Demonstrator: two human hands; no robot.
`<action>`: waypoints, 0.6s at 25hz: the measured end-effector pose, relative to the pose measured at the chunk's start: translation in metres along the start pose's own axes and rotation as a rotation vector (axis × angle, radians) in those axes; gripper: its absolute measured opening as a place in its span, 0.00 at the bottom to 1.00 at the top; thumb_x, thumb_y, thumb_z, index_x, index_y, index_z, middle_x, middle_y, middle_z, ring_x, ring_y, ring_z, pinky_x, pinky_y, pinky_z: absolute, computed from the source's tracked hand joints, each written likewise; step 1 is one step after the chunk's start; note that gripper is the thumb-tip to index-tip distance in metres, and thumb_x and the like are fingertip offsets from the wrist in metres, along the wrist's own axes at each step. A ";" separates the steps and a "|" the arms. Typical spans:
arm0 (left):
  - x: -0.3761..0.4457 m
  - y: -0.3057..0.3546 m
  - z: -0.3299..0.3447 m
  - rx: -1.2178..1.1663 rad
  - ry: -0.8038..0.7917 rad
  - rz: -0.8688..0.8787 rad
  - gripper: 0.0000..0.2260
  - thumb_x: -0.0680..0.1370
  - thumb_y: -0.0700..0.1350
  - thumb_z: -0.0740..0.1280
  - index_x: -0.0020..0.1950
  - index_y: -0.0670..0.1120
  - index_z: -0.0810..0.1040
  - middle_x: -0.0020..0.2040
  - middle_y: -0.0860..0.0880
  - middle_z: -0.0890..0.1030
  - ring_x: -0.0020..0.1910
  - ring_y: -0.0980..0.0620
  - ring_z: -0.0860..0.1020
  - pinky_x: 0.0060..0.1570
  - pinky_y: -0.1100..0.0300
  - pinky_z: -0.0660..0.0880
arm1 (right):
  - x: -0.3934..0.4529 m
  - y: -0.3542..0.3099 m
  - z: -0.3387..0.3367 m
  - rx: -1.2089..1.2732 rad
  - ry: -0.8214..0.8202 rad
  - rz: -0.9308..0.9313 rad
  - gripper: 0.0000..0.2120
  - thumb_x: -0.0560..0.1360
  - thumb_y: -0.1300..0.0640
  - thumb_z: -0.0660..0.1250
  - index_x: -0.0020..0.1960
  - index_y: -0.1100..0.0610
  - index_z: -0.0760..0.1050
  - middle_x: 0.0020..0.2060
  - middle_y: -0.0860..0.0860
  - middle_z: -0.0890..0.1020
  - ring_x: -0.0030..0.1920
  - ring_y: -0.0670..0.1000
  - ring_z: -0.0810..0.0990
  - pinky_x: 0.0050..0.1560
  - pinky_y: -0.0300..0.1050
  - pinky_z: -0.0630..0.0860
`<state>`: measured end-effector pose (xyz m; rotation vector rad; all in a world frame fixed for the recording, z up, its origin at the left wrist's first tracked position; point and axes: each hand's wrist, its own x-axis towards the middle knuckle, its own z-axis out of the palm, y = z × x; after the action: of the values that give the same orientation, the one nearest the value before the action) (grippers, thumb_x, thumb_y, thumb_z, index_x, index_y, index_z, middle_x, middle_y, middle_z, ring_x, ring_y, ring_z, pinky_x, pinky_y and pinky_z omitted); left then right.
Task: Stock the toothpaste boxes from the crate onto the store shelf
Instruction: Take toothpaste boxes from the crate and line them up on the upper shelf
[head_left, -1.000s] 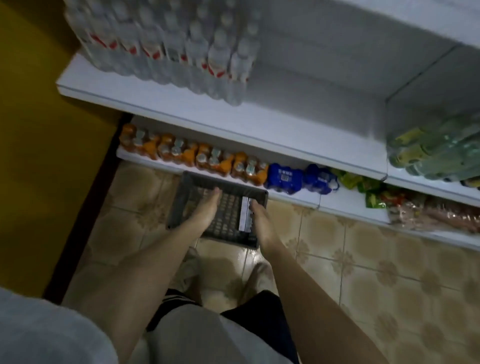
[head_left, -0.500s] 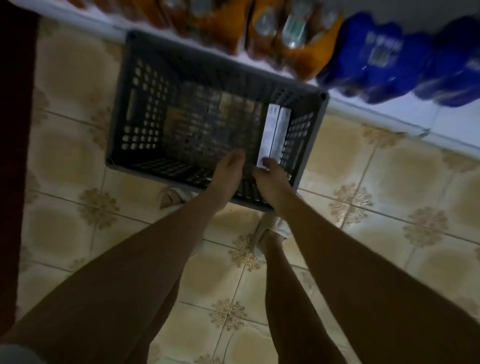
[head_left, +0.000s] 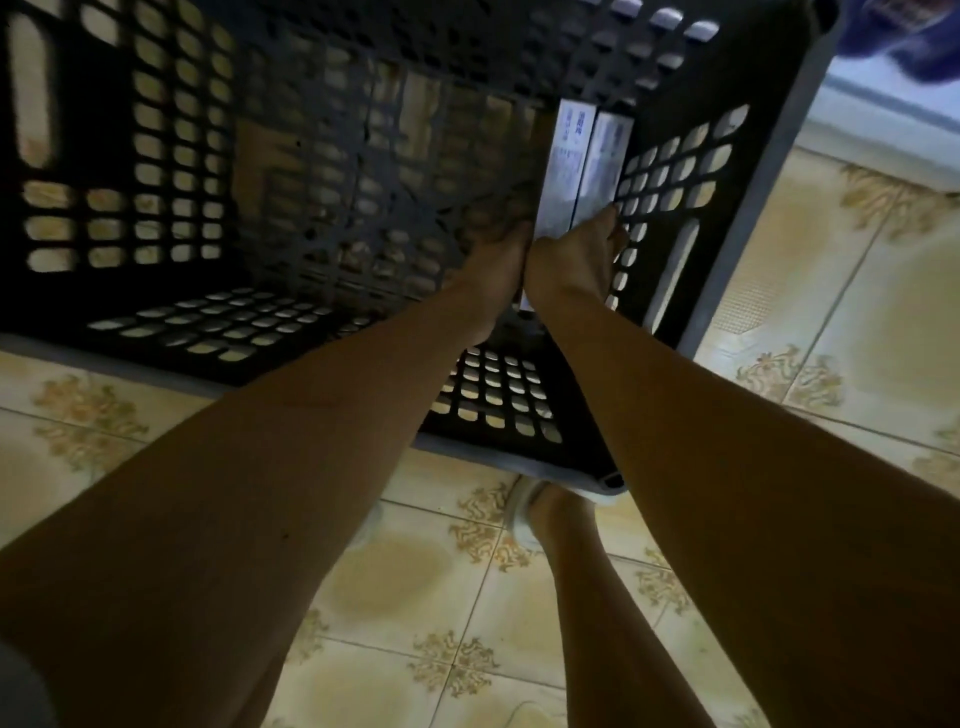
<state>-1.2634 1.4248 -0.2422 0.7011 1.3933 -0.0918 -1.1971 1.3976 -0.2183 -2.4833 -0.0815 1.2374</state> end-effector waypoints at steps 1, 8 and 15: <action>0.001 0.000 -0.001 -0.012 -0.025 -0.019 0.17 0.83 0.49 0.58 0.65 0.43 0.77 0.58 0.42 0.82 0.51 0.45 0.82 0.43 0.57 0.80 | 0.001 0.000 0.002 -0.004 0.009 0.007 0.36 0.80 0.58 0.61 0.80 0.58 0.43 0.78 0.56 0.50 0.77 0.55 0.54 0.75 0.49 0.58; 0.007 0.010 -0.002 -0.070 -0.083 -0.116 0.20 0.84 0.54 0.55 0.66 0.42 0.76 0.51 0.45 0.82 0.42 0.50 0.80 0.32 0.66 0.78 | 0.011 -0.011 0.007 -0.056 0.060 0.024 0.38 0.78 0.57 0.66 0.79 0.59 0.47 0.75 0.57 0.59 0.74 0.58 0.63 0.67 0.53 0.69; 0.002 -0.001 -0.029 -0.075 0.029 -0.095 0.18 0.82 0.58 0.57 0.64 0.48 0.75 0.52 0.48 0.83 0.46 0.51 0.82 0.47 0.54 0.80 | 0.017 0.019 0.004 -0.105 -0.152 -0.090 0.20 0.76 0.55 0.69 0.66 0.57 0.70 0.58 0.53 0.78 0.57 0.55 0.79 0.52 0.47 0.77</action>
<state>-1.2882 1.4388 -0.2443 0.5761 1.4505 -0.1043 -1.1921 1.3846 -0.2404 -2.4384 -0.3015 1.4145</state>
